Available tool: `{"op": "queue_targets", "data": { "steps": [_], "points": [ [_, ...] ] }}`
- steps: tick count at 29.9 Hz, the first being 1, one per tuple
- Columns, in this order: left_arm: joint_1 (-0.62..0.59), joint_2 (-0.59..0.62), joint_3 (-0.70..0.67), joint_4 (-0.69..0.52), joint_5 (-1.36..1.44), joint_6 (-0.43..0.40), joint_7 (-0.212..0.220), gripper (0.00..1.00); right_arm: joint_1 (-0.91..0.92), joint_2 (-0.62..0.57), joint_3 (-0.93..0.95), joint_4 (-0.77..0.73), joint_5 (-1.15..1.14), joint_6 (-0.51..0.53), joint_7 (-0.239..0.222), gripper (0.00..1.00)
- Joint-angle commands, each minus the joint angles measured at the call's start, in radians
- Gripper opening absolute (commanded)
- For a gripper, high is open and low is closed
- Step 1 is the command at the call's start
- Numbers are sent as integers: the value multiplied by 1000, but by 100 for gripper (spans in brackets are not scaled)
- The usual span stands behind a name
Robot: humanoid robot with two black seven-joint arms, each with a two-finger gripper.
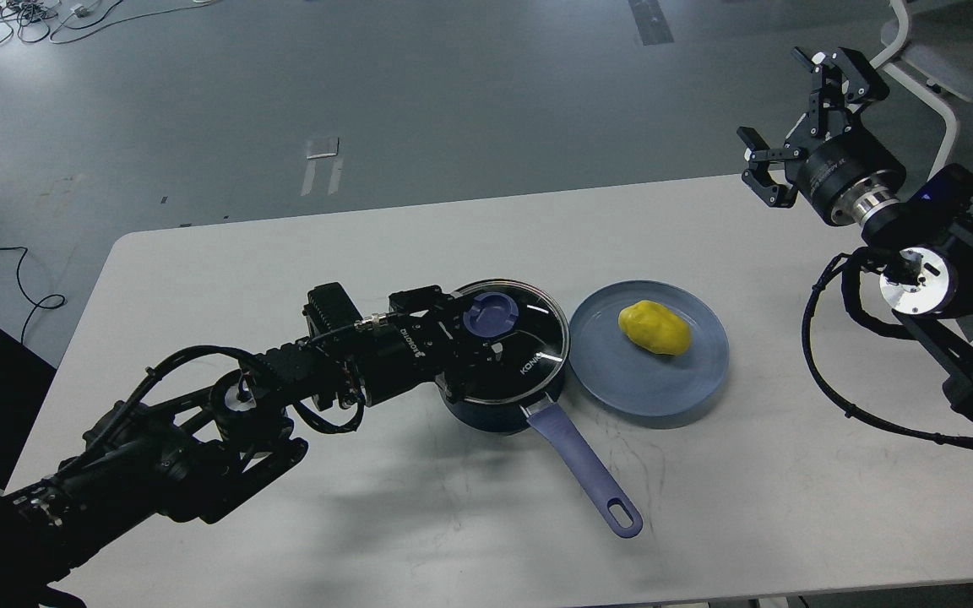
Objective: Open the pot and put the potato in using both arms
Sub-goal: 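Grasp the lid knob with the left gripper and lift the lid, then carry the lid away from the pot and lower it onto the table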
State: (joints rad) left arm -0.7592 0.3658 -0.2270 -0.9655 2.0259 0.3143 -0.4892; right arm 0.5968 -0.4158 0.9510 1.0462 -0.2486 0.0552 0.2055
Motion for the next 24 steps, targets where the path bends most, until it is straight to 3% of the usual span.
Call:
{"op": "queue_targets", "data": {
  "steps": [1, 14, 24],
  "points": [
    [0, 13, 0, -6, 0, 0, 1, 32, 0, 0, 0, 0, 0, 0, 0, 100],
    [-9, 119, -2, -185, -180, -14, 1, 33, 0, 2, 0, 0, 0, 0, 0, 100],
    [-18, 258, -2, -174, -207, -1, 1, 33, 11, 3, 0, -1, 0, -2, 0, 100]
  ]
}}
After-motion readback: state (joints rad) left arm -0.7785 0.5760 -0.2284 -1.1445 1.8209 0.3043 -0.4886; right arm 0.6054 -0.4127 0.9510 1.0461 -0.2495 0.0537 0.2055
